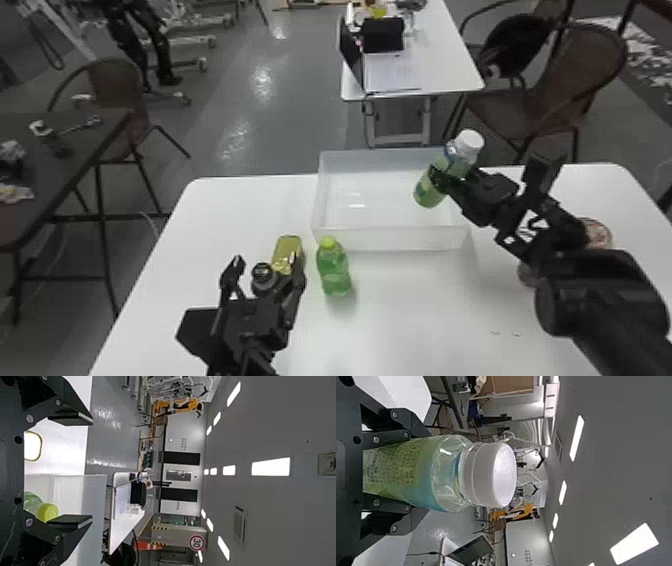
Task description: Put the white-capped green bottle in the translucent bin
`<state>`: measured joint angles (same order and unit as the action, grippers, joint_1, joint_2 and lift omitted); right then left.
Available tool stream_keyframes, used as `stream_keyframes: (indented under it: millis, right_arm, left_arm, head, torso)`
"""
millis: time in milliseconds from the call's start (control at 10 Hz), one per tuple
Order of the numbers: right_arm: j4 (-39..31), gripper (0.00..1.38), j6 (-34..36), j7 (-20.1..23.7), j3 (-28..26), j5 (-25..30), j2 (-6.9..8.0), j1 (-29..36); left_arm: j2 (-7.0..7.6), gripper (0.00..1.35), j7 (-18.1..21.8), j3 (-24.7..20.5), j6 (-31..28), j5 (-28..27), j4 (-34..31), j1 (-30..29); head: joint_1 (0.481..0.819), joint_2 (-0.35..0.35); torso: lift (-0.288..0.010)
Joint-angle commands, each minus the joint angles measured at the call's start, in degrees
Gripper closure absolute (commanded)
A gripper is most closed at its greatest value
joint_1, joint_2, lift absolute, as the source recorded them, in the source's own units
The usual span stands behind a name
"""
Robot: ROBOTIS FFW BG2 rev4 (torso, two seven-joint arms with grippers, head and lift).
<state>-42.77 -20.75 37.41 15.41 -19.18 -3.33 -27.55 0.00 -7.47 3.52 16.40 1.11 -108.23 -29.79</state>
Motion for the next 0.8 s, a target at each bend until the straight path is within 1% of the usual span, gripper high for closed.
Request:
stream_keyframes:
  millis: [0,100,200,400,500,600,700]
  right_arm:
    - [6.1,0.92,-1.0,0.0,0.3,1.3,-0.01,-2.4]
    - [9.3,0.92,-1.6,-0.1,0.3,2.8,-0.36,-4.1]
    - [10.4,0.83,-1.8,-0.1,0.3,3.3,-0.98,-4.8]
    - [10.6,0.16,-2.0,-1.5,0.3,4.3,-2.12,-6.3]
    - [11.6,0.00,-2.3,-1.6,0.3,4.7,-2.29,-7.3]
    - [11.1,0.06,-2.5,-1.6,0.3,4.2,-2.21,-7.3]
    - [9.5,0.17,-2.5,-1.5,0.3,2.7,-1.86,-6.6]
  left_arm:
    - [-0.15,0.40,0.6,-0.1,0.3,0.3,0.7,0.4]
    - [-0.15,0.40,1.8,-0.7,0.7,0.4,1.3,0.6]
    - [-0.15,0.40,3.7,-1.3,1.0,0.3,1.8,1.1]
    - [-0.15,0.40,8.0,-3.3,0.7,-0.8,2.7,2.1]
    - [-0.15,0.40,10.8,-5.2,0.6,-2.0,2.8,2.5]
    - [-0.15,0.40,12.2,-6.2,1.3,-2.3,3.3,2.7]
    - [-0.15,0.40,12.2,-6.2,1.5,-2.1,3.4,2.6]
  head:
    - [0.695,0.174]
    - [0.695,0.166]
    - [0.695,0.162]
    - [0.695,0.138]
    - [0.695,0.127]
    - [0.695,0.121]
    - [0.695,0.125]
  torso:
    - [-0.020]
    - [-0.020]
    - [-0.020]
    - [-0.020]
    - [-0.020]
    - [-0.020]
    - [-0.020]
